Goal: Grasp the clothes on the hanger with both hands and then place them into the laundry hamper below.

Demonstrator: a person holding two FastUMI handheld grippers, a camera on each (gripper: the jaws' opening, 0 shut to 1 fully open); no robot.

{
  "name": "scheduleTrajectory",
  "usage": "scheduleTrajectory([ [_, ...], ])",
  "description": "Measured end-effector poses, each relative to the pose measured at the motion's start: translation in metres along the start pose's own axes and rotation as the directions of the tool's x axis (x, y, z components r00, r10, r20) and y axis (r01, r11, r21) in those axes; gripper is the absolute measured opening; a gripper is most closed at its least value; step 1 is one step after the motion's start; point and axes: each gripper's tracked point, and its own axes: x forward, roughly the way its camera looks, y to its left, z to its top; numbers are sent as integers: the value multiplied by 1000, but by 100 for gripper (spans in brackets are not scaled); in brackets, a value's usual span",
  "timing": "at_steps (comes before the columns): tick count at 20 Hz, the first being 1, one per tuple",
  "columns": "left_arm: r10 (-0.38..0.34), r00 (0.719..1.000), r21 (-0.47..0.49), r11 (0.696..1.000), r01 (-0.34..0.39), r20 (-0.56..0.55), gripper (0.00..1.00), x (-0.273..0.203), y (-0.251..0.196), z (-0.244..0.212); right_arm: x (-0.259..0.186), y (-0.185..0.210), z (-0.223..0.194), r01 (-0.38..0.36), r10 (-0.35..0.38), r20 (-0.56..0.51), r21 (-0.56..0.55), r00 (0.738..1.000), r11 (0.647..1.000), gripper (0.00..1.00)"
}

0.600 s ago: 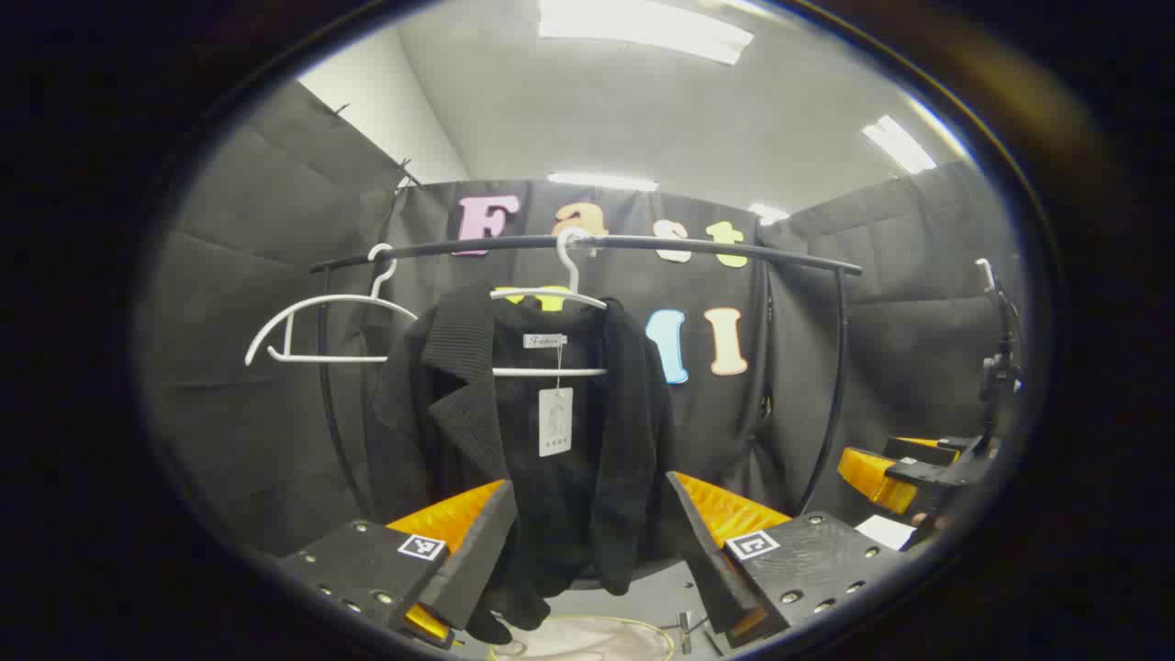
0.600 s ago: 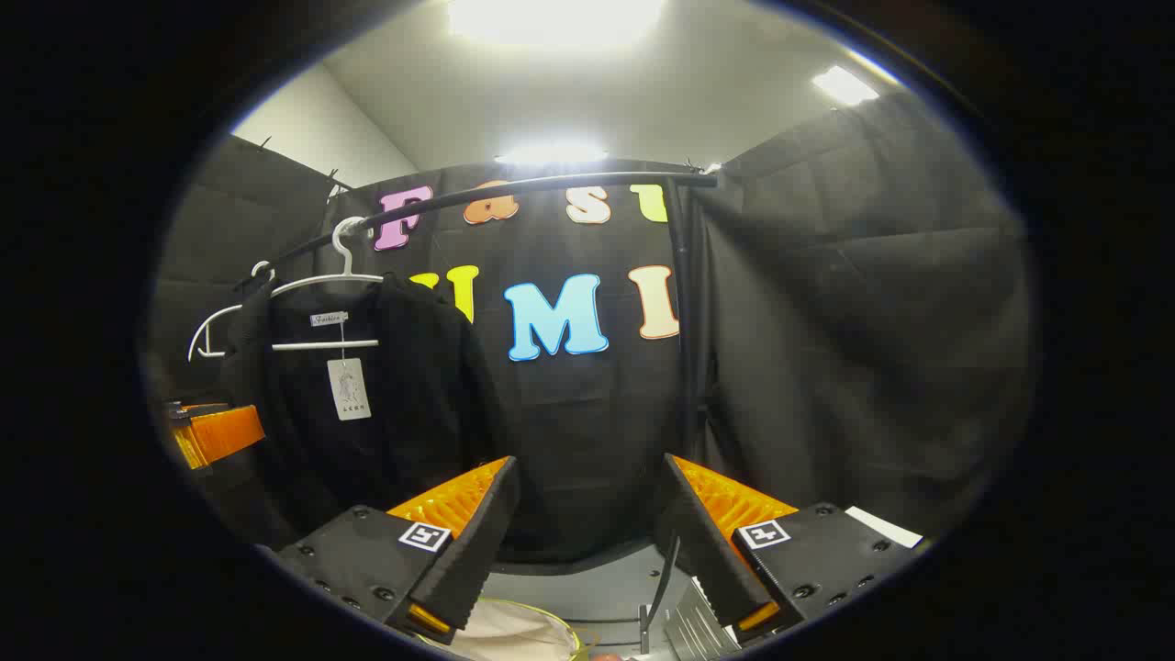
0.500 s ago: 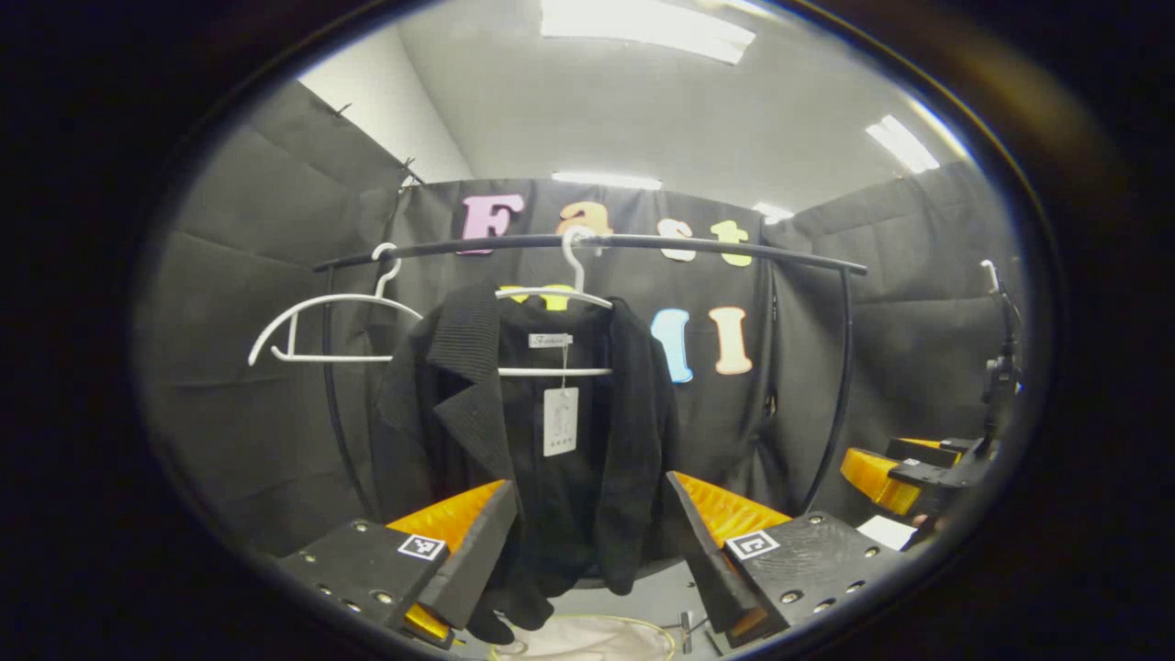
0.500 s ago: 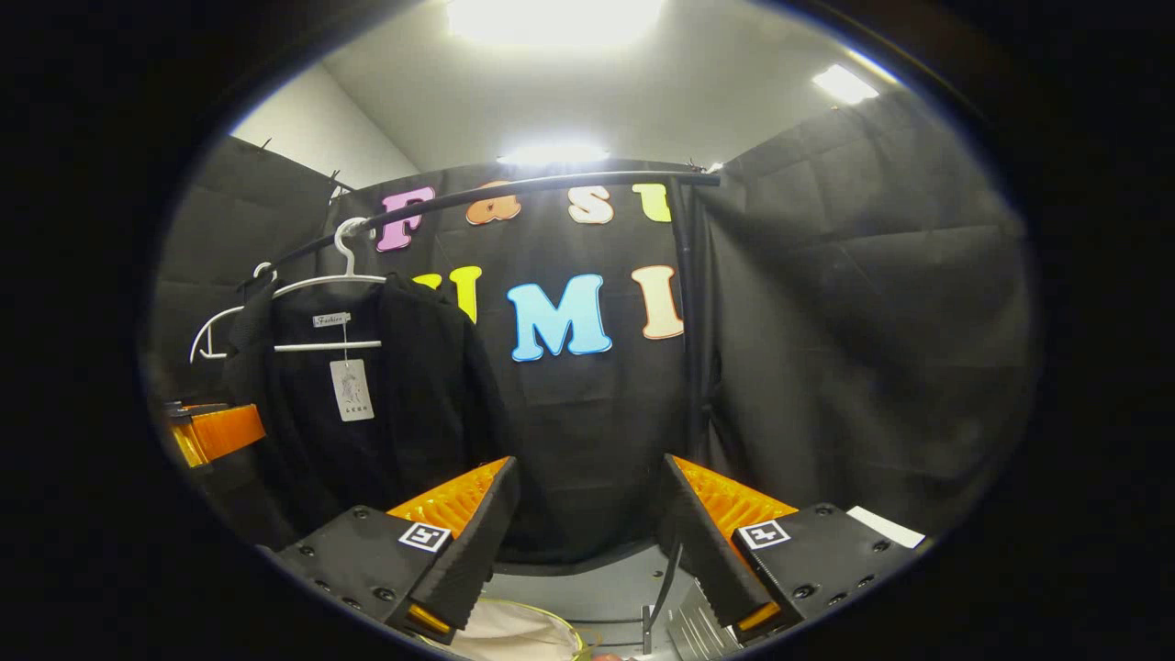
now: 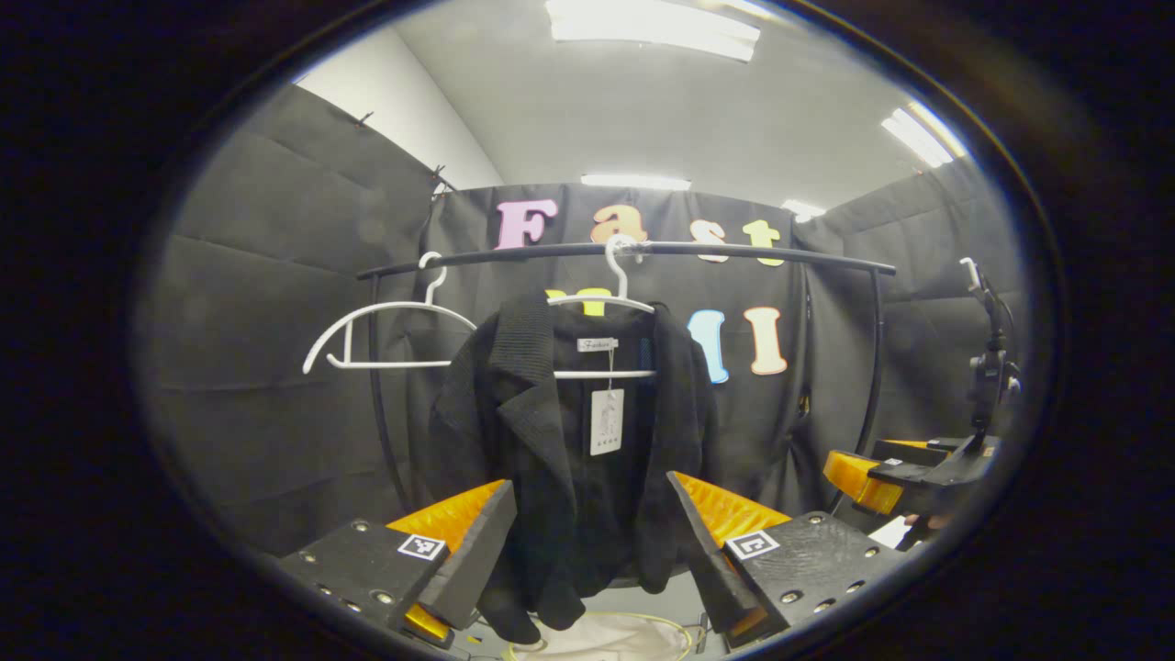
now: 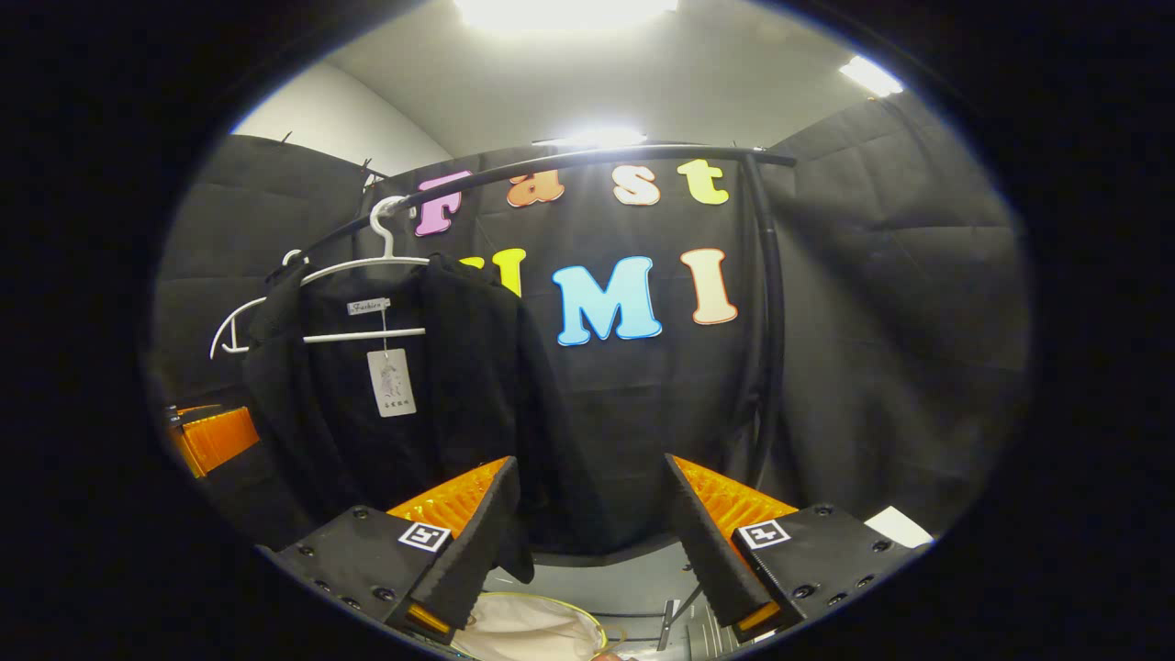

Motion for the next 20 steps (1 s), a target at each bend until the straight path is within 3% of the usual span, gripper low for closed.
scheduleTrajectory([
  [6,67,998,-21,998,-67,1,94,-6,24,-1,7,26,1,-67,67,-1,-34,998,997,98],
  [13,99,995,-36,994,-99,-13,93,-3,38,4,24,36,17,-72,72,4,-14,997,997,98],
  [15,128,992,-44,991,-128,-8,93,2,46,9,34,41,19,-94,94,-3,0,996,996,98],
  [16,149,989,-51,987,-150,-10,93,7,51,10,41,45,20,-113,113,-6,8,994,994,93],
  [18,183,983,-68,981,-184,-24,93,17,56,11,59,54,21,-156,157,-16,17,988,988,98],
  [20,210,977,-76,974,-211,-30,93,27,57,17,77,60,23,-197,198,-30,28,980,980,93],
])
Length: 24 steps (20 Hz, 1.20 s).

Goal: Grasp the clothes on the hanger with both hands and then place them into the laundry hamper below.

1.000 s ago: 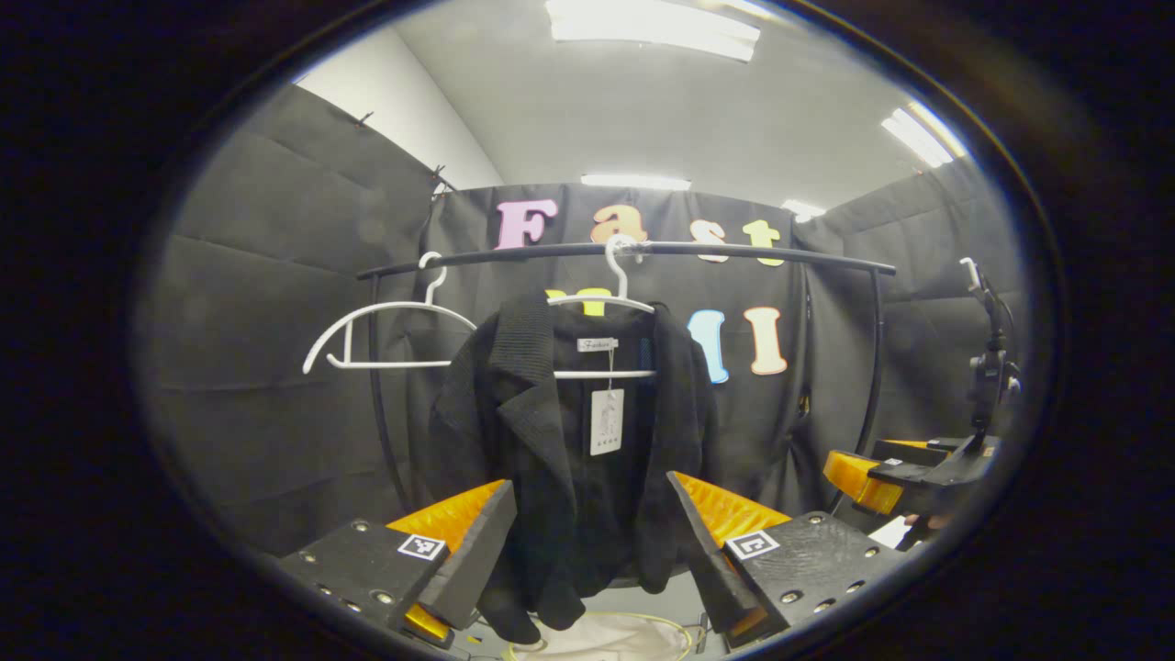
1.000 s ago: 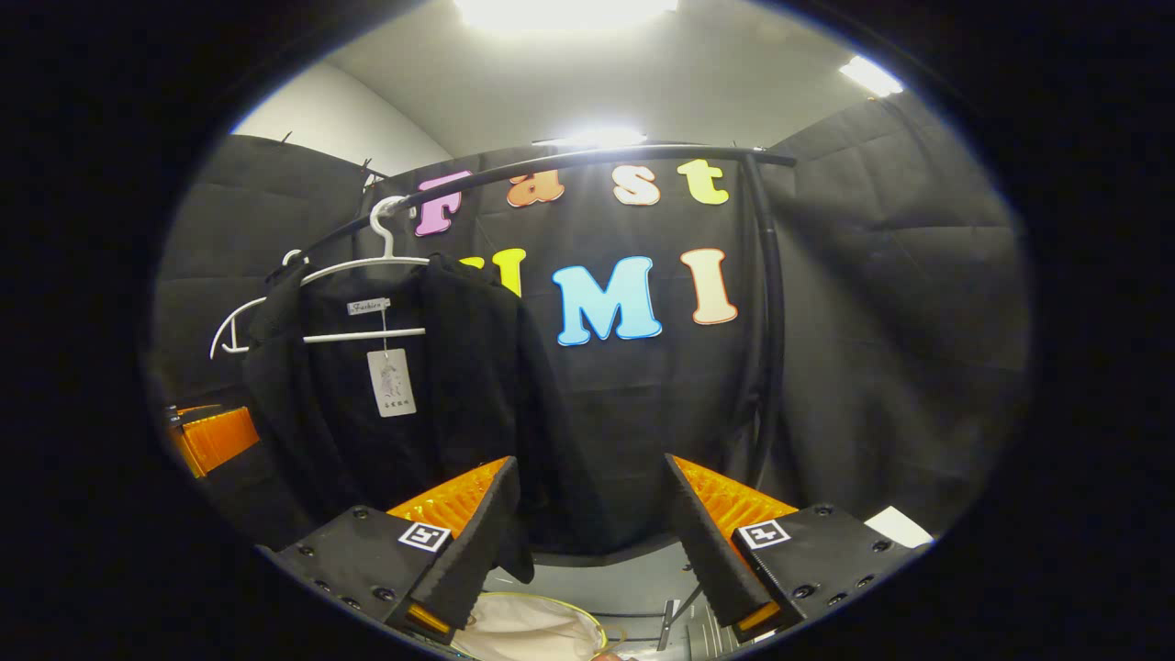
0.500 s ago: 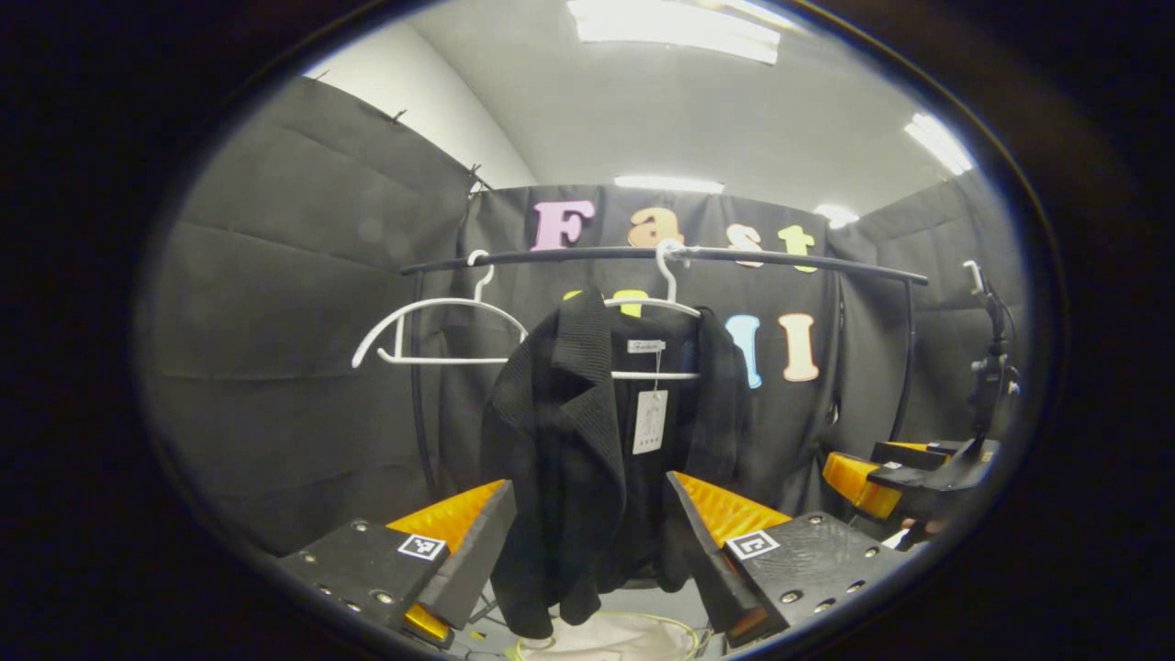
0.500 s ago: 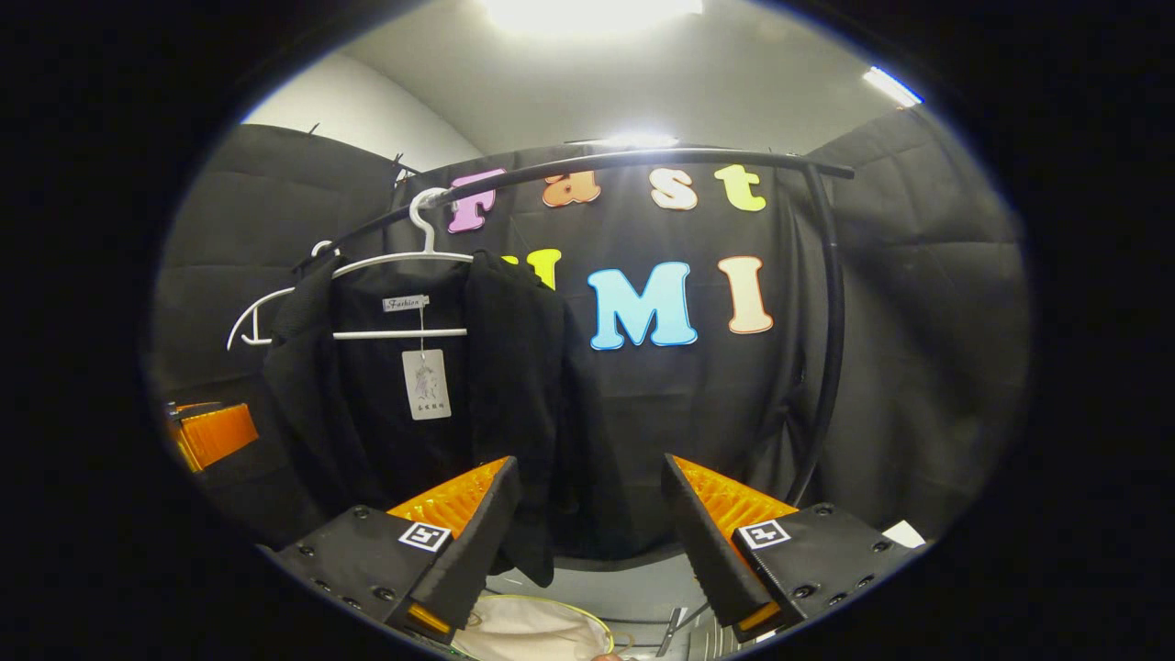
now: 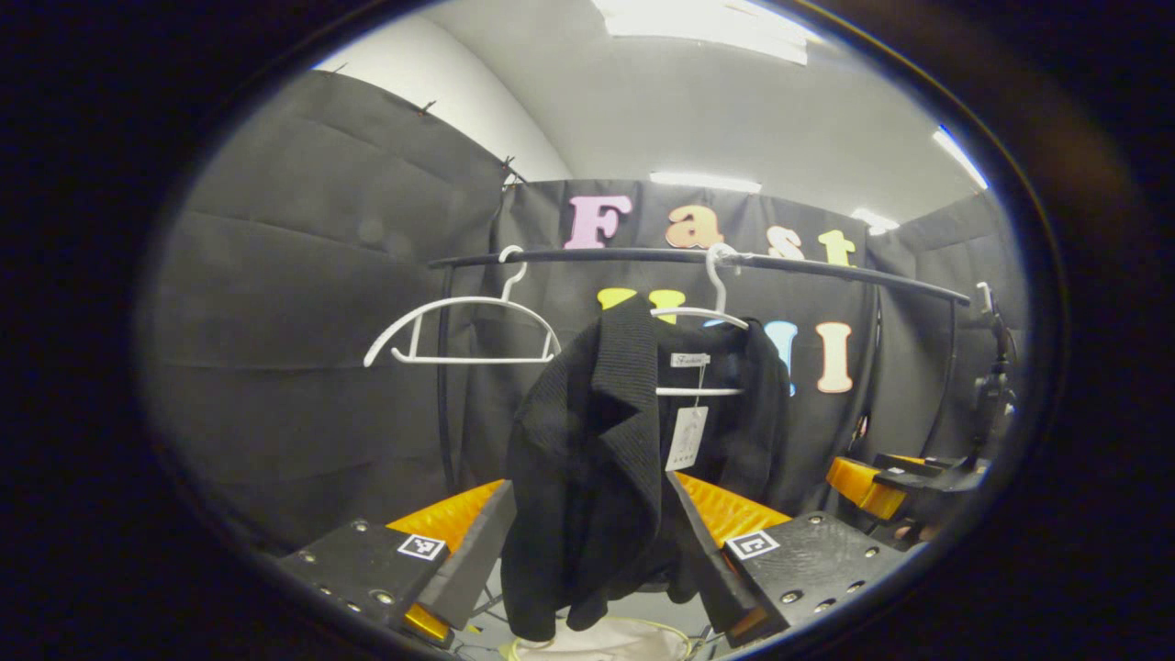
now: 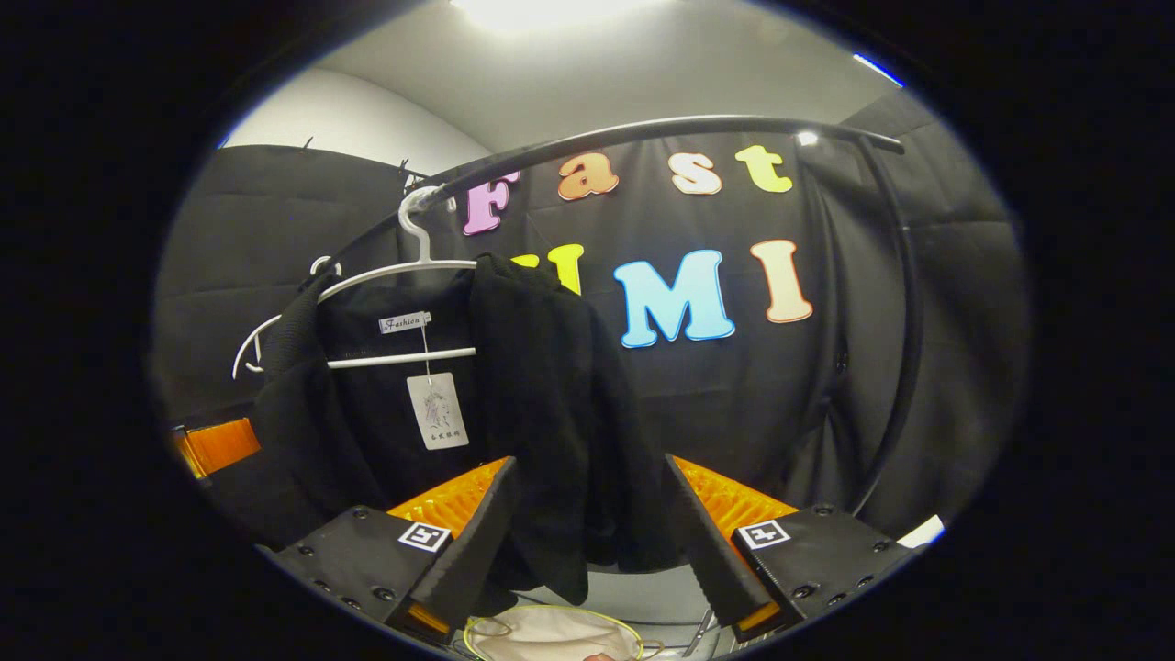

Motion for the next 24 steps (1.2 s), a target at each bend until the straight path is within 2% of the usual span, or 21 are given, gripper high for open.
scheduleTrajectory([
  [1,23,1000,4,1000,-23,-2,93,5,0,3,11,1,2,-19,19,-5,9,1000,1000,93],
  [2,51,999,12,999,-50,-6,93,9,1,6,22,4,3,-45,46,-11,18,999,999,98],
  [7,123,992,-6,992,-123,-29,94,38,-20,7,69,24,1,-177,180,-64,57,982,983,98],
  [8,133,991,-19,991,-134,-29,95,44,-25,8,77,28,3,-200,204,-64,66,977,978,93],
  [10,169,985,-19,985,-170,-33,94,57,-28,5,88,35,6,-241,246,-59,79,968,967,93],
  [11,194,980,-7,981,-194,-38,93,62,-28,3,92,39,8,-263,269,-56,85,962,961,98],
  [14,256,965,26,967,-255,-52,93,79,-27,-4,103,48,5,-310,317,-63,101,946,945,98],
  [18,322,946,53,946,-320,-44,93,99,-22,-12,126,53,-4,-323,333,-64,137,941,937,98],
  [24,366,930,72,928,-364,-14,94,118,-20,-9,144,56,-5,-317,330,-48,185,943,930,98],
])
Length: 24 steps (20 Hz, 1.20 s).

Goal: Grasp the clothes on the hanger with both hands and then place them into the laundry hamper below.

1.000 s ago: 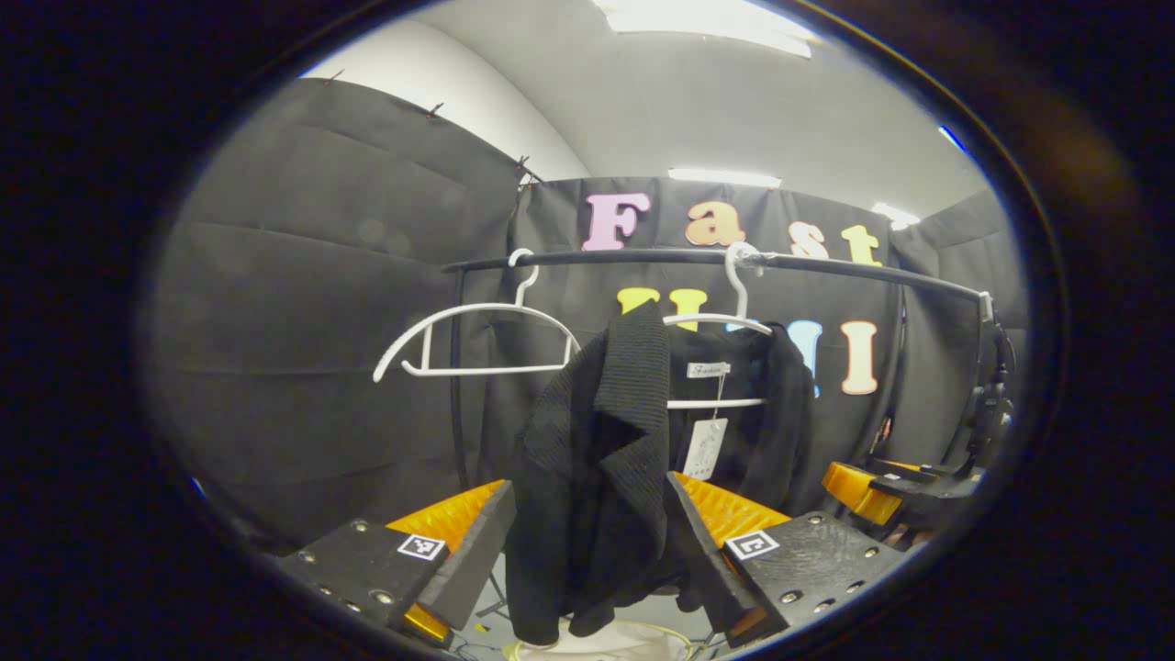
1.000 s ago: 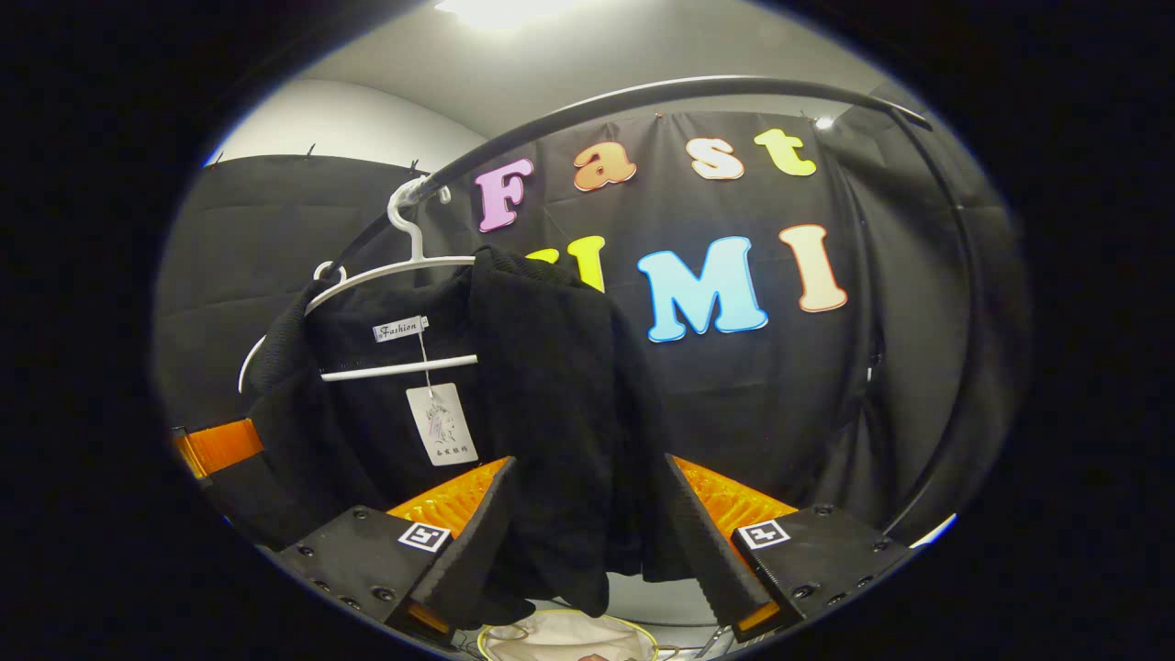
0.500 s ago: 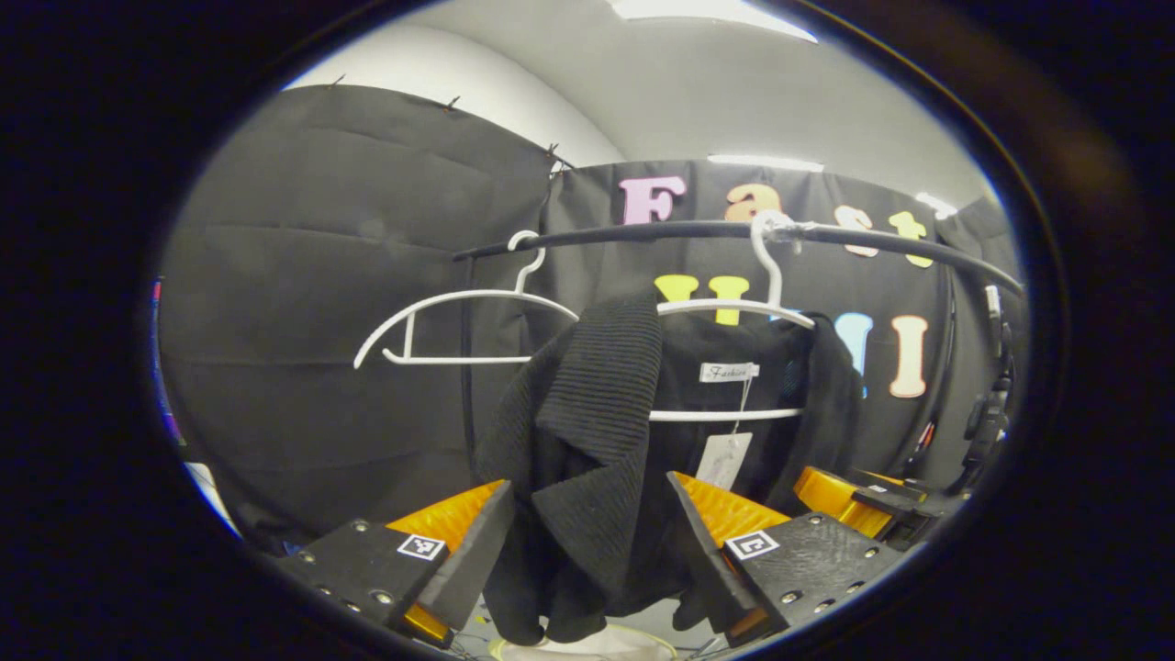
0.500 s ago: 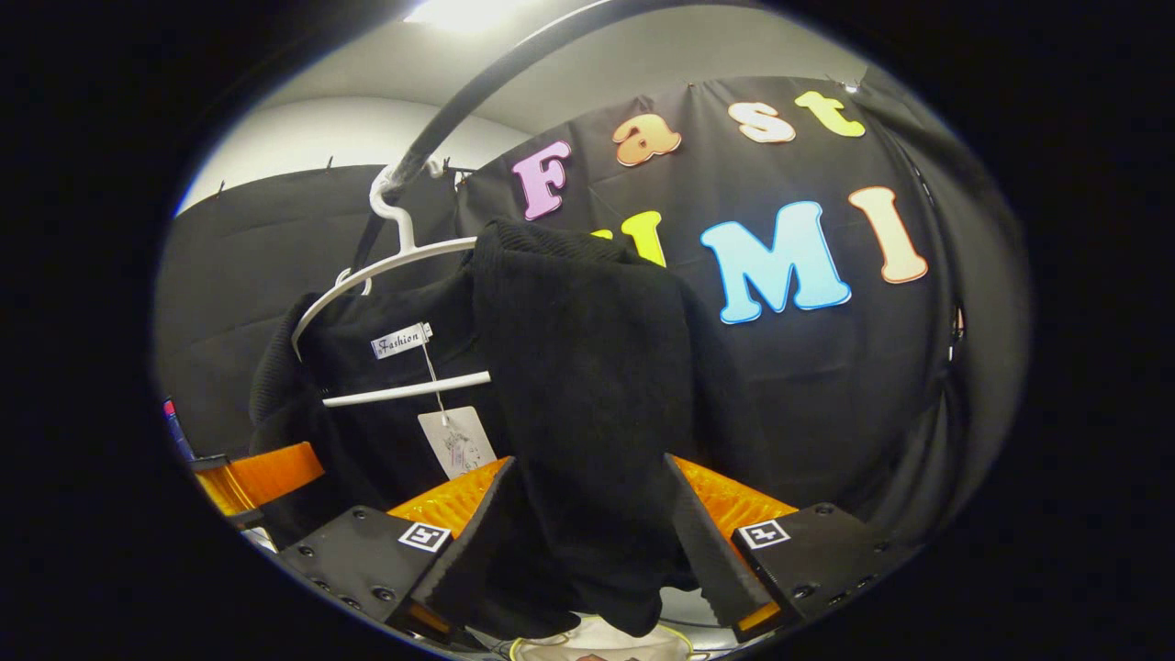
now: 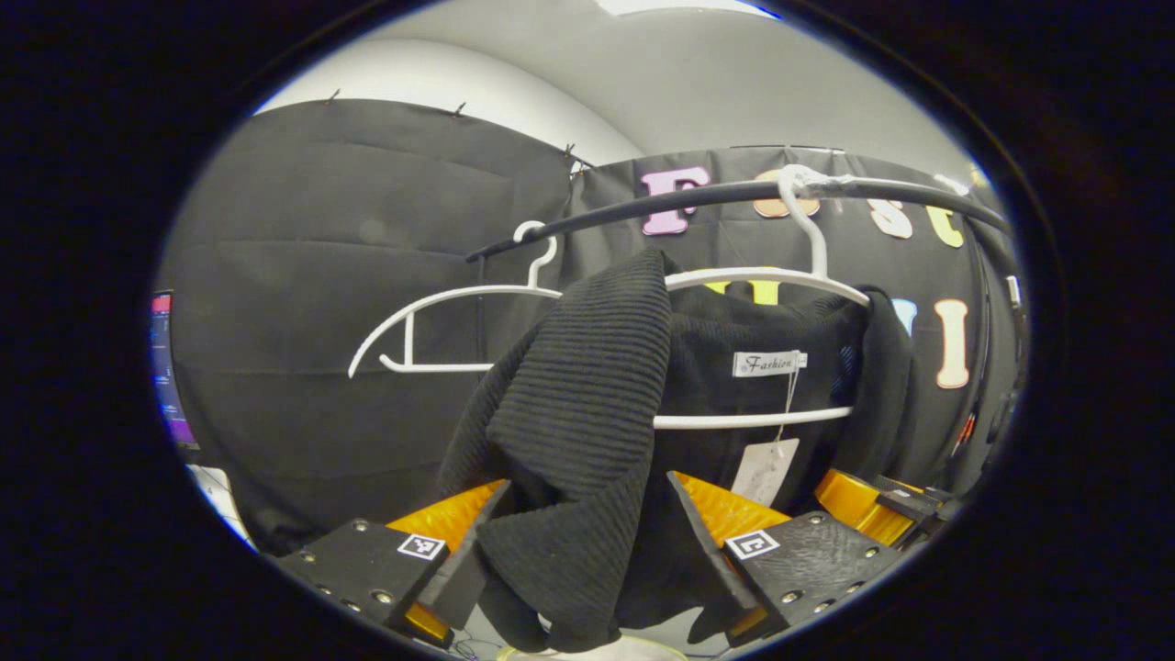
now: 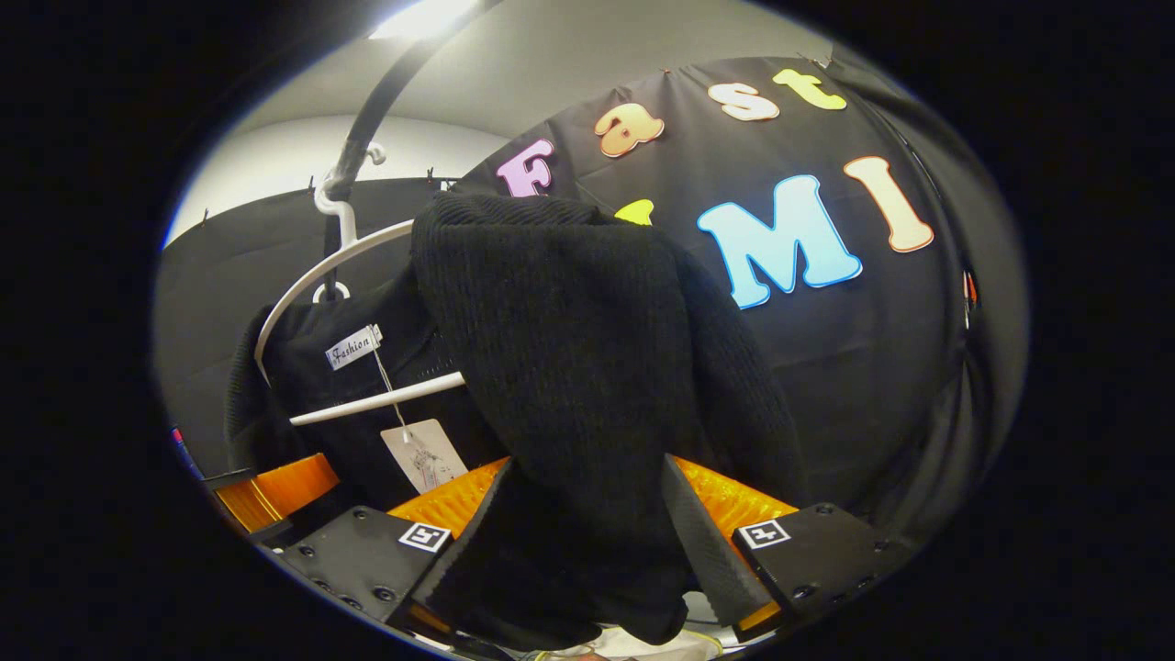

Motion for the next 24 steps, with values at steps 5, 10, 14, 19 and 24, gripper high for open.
scheduleTrajectory([
  [5,17,999,32,999,-18,35,94,-1,-6,9,5,7,0,-32,32,1,-42,999,999,98],
  [10,35,998,29,999,-36,46,94,-8,-4,11,0,19,-6,-79,79,-18,-26,997,997,98],
  [14,44,997,45,998,-47,61,94,-9,-2,13,6,21,-7,-82,81,-24,-35,996,996,98],
  [19,38,997,37,998,-40,67,94,-10,3,14,7,17,-5,-73,72,-17,-46,997,996,92],
  [24,-1,997,39,999,-2,76,76,-3,6,15,5,2,4,-81,81,3,-13,997,997,42],
])
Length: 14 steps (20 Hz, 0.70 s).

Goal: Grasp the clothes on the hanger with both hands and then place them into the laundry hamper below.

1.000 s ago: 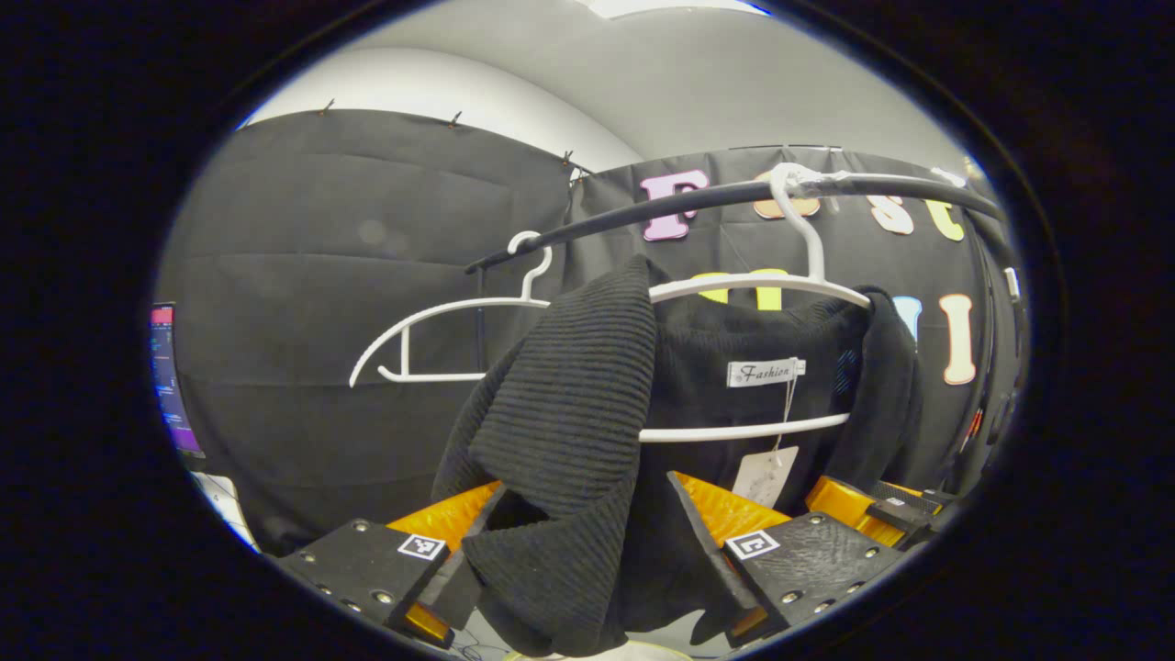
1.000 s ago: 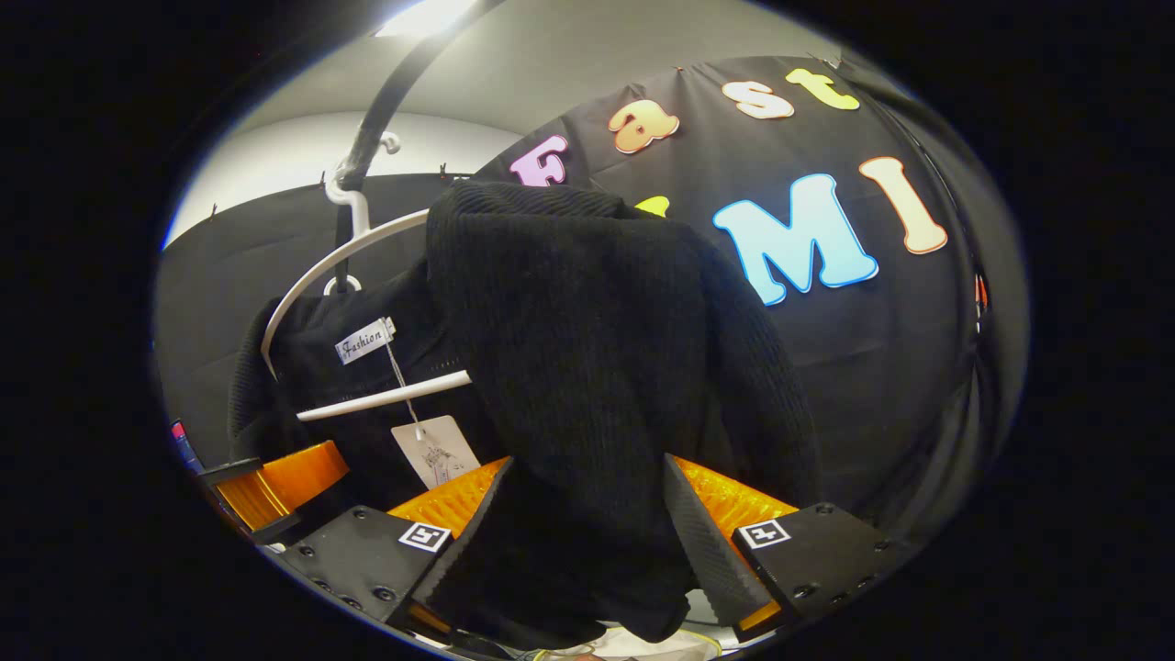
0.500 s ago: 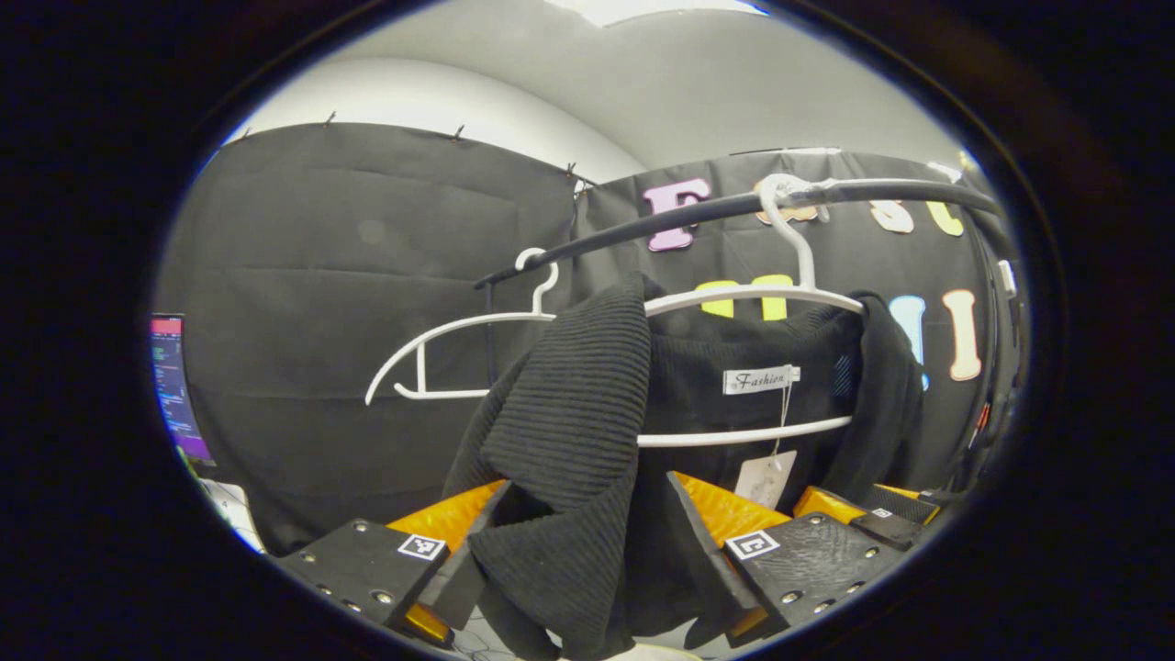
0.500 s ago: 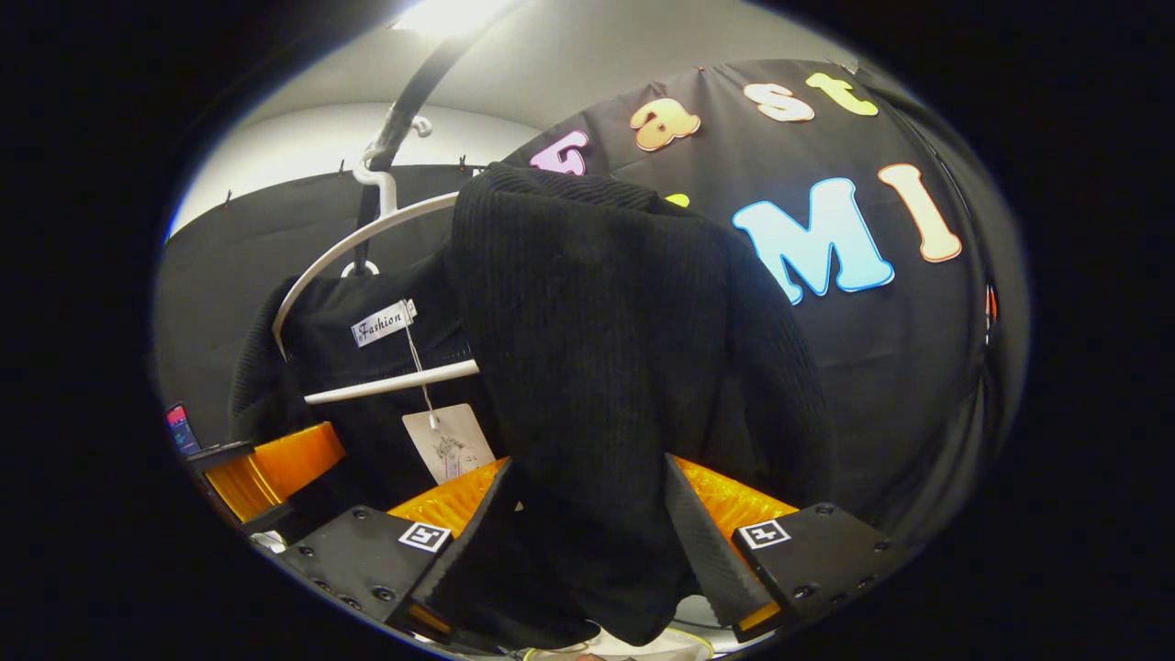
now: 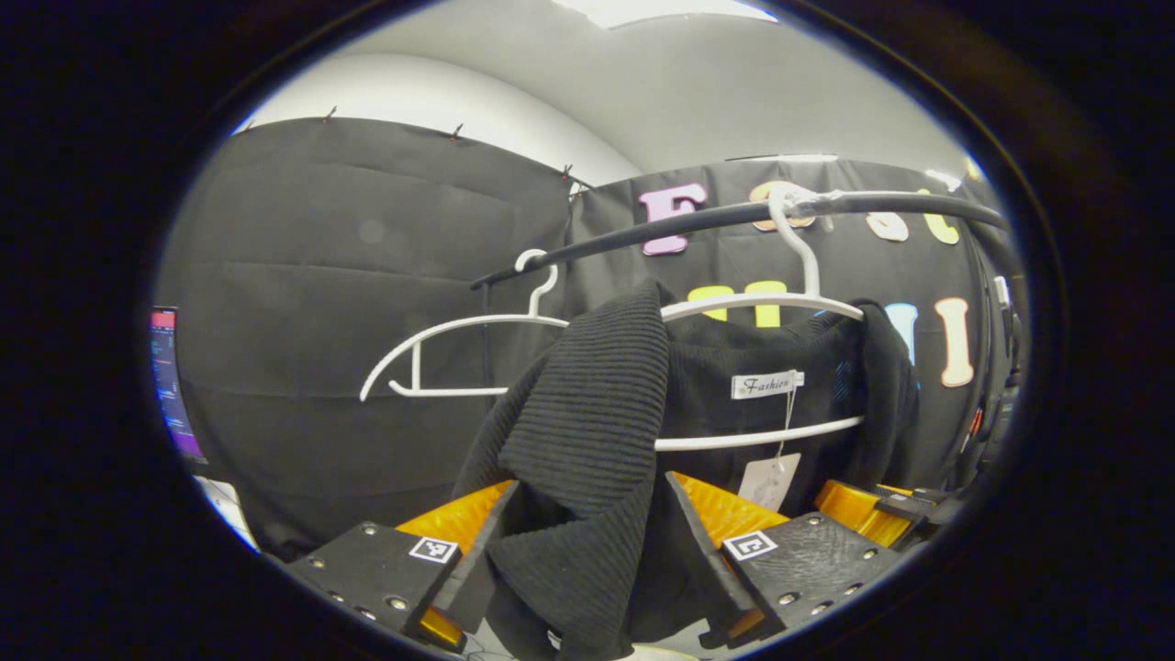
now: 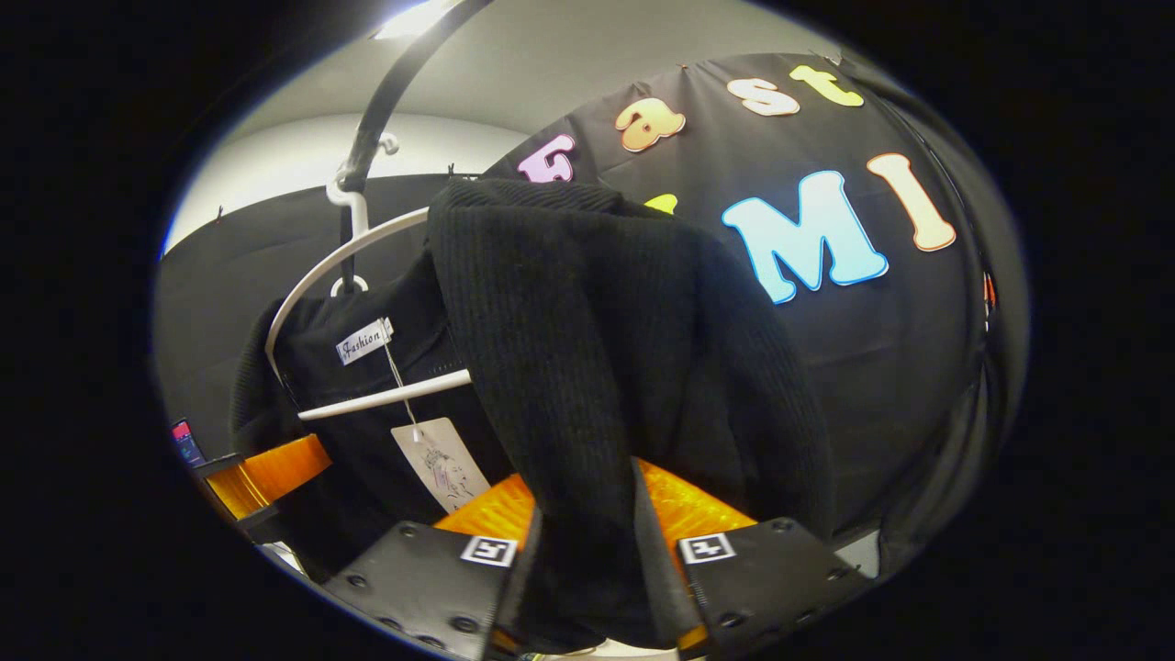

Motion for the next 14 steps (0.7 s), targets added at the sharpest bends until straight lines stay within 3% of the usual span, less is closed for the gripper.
scheduleTrajectory([
  [2,-35,999,3,999,35,-10,64,3,-2,-4,-2,-11,7,15,-15,12,-2,1000,1000,27],
  [4,-59,998,18,998,59,-26,65,-1,-2,-4,-4,-7,8,-32,32,1,22,1000,999,10],
  [5,-80,996,10,997,80,-43,52,5,-3,-9,-8,-5,9,-52,52,-10,30,999,998,10],
  [6,-118,991,-2,993,118,-57,40,5,-10,-12,-13,-4,11,-73,74,-10,45,997,996,2],
  [7,-149,987,-12,989,149,-65,27,3,-17,-13,-4,-6,10,-86,87,-16,37,996,996,0],
  [8,-139,988,-11,990,138,-62,27,3,-14,-12,-7,-11,11,-82,82,-14,18,997,996,2],
  [9,-133,989,-26,991,132,-58,20,4,-11,-9,-6,-16,15,-79,79,-6,7,997,997,2],
  [11,-192,979,-85,979,186,-67,6,-1,-22,-11,-7,-21,21,-65,65,10,0,998,998,2],
  [14,-213,976,-141,968,205,-42,5,-8,-16,1,-10,-36,30,-41,42,36,-4,999,999,0],
])
